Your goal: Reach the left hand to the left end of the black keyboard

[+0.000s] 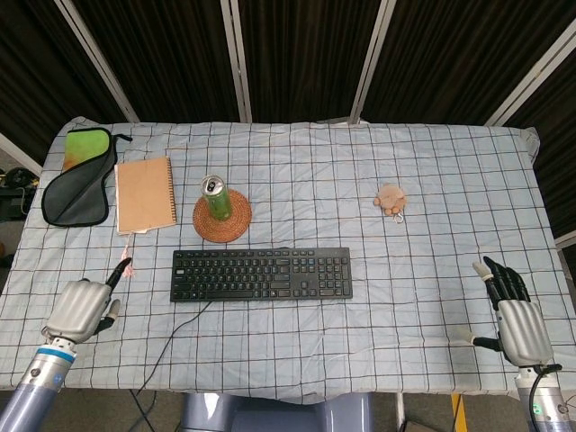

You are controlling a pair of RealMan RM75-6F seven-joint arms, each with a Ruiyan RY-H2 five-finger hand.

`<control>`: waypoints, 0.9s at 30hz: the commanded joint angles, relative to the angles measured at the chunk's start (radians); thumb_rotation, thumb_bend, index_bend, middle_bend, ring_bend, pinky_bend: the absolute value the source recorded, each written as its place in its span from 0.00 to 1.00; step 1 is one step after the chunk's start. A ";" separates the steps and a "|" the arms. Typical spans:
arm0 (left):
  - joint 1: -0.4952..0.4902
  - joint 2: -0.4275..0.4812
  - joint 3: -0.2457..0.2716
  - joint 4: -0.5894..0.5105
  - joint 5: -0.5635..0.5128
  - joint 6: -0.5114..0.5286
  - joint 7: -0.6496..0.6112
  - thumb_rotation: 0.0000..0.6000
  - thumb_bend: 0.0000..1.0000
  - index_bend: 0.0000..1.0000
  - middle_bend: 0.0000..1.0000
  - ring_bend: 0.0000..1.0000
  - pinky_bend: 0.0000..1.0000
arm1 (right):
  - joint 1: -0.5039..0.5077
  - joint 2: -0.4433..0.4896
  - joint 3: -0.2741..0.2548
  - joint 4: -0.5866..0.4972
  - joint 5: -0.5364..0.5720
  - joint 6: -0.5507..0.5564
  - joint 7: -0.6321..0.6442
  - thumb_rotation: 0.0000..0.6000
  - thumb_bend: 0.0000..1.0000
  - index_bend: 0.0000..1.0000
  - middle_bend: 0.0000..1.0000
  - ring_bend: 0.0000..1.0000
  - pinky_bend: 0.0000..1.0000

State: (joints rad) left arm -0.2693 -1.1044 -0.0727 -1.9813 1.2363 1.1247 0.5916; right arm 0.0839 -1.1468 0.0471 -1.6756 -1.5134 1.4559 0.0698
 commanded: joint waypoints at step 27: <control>-0.587 -0.171 0.005 -0.029 -0.863 -0.150 0.420 1.00 0.55 0.00 0.93 0.79 0.56 | 0.002 0.012 0.004 -0.010 0.017 -0.015 0.040 1.00 0.04 0.06 0.00 0.00 0.00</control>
State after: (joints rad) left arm -0.8428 -1.2624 -0.0777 -2.0198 0.3888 0.9664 1.0054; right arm 0.0858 -1.1354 0.0509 -1.6858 -1.4962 1.4404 0.1093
